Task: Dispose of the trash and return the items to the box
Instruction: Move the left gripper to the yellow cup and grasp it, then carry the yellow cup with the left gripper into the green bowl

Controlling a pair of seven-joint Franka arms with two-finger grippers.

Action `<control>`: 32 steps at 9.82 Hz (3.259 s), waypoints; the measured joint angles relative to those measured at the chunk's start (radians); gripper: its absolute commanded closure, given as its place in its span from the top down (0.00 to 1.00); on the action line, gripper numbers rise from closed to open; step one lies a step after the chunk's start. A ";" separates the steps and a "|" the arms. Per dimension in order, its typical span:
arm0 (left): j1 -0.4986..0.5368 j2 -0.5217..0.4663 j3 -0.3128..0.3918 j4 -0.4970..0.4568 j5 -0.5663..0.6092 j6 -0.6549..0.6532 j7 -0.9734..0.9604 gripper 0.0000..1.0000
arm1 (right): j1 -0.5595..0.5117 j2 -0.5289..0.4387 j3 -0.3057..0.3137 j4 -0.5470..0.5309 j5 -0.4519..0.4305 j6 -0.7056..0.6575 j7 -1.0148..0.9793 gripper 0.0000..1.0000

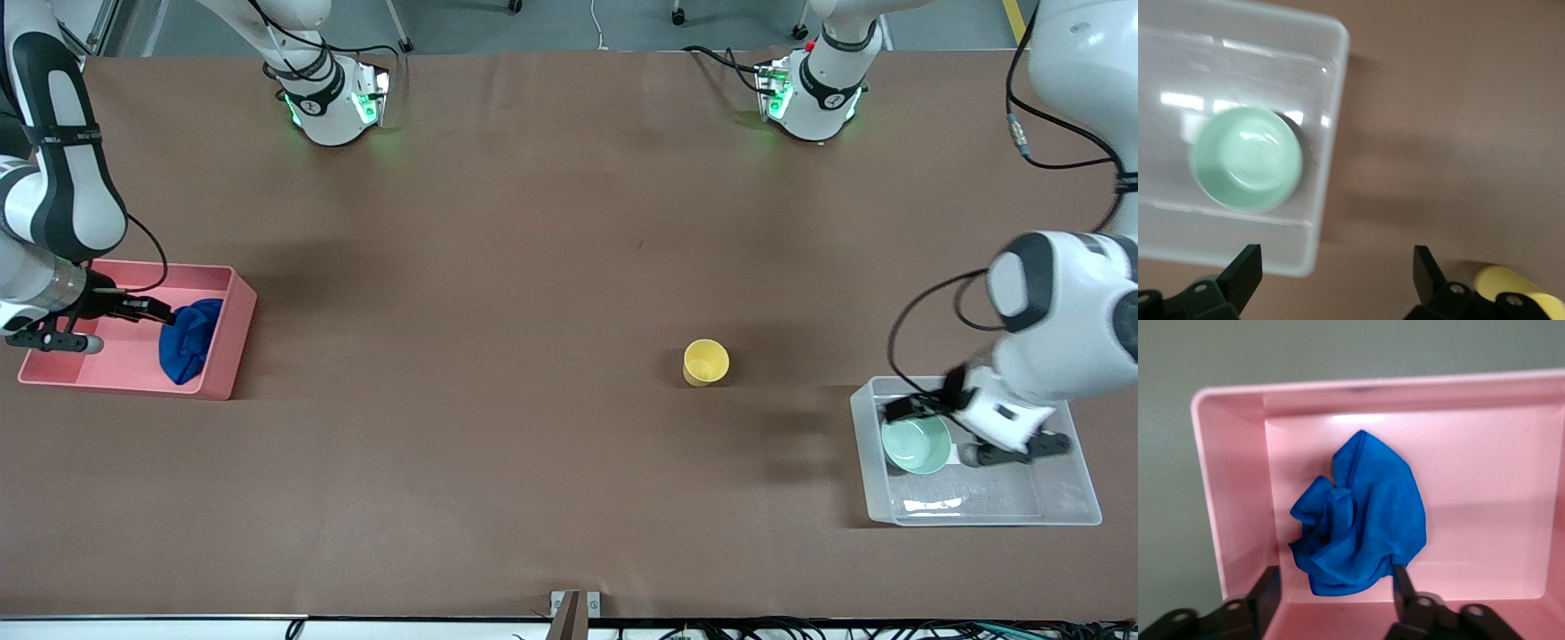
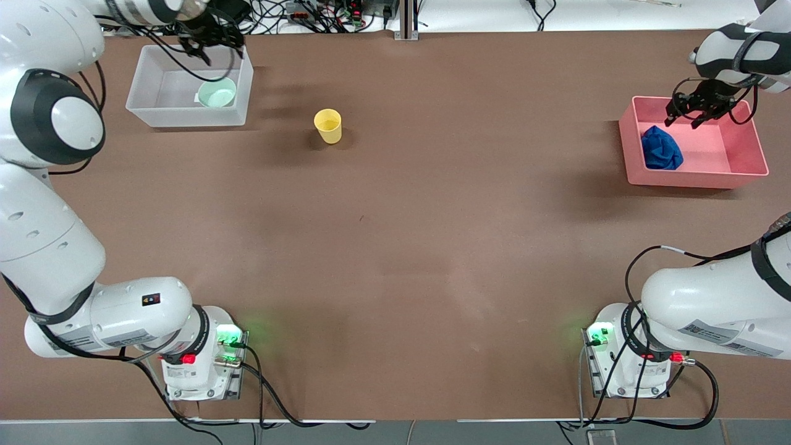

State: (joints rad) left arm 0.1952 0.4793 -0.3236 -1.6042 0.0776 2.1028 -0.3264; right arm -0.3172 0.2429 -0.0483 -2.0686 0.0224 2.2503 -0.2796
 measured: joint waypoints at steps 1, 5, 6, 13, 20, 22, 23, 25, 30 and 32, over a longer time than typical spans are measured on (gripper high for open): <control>-0.028 -0.022 -0.029 -0.050 0.017 0.004 -0.111 1.00 | 0.009 -0.006 0.004 0.020 0.000 -0.007 0.000 1.00; -0.235 -0.036 -0.040 -0.242 0.145 0.193 -0.570 0.95 | 0.113 -0.090 0.010 0.154 0.000 -0.180 0.073 1.00; -0.252 -0.032 -0.040 -0.295 0.157 0.262 -0.627 0.84 | 0.138 -0.125 0.011 0.171 0.000 -0.204 0.078 1.00; -0.274 0.039 -0.040 -0.342 0.158 0.398 -0.716 0.00 | 0.284 -0.383 0.015 0.220 0.000 -0.512 0.210 1.00; -0.070 -0.031 -0.023 0.007 0.167 0.072 -0.294 0.00 | 0.304 -0.328 0.016 0.475 0.000 -0.663 0.228 1.00; 0.077 -0.021 -0.019 0.011 0.168 0.071 -0.001 0.00 | 0.337 -0.308 0.016 0.483 0.001 -0.692 0.269 1.00; 0.144 -0.006 -0.018 0.011 0.167 0.072 0.118 0.00 | 0.349 -0.305 0.017 0.483 0.001 -0.694 0.277 1.00; 0.223 0.053 -0.018 0.007 0.167 0.107 0.222 0.01 | 0.353 -0.301 0.016 0.485 0.001 -0.694 0.279 1.00; 0.235 0.192 -0.019 0.004 0.167 0.197 0.227 0.31 | 0.353 -0.220 0.013 0.527 0.001 -0.691 0.279 1.00; 0.234 0.201 -0.023 0.004 0.167 0.208 0.226 1.00 | 0.353 -0.216 0.011 0.529 0.001 -0.698 0.279 1.00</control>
State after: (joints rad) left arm 0.4292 0.6802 -0.3462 -1.6000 0.2449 2.3108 -0.1000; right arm 0.0360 0.0269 -0.0368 -1.5400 0.0233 1.5527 -0.0006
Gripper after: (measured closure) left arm 0.740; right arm 0.000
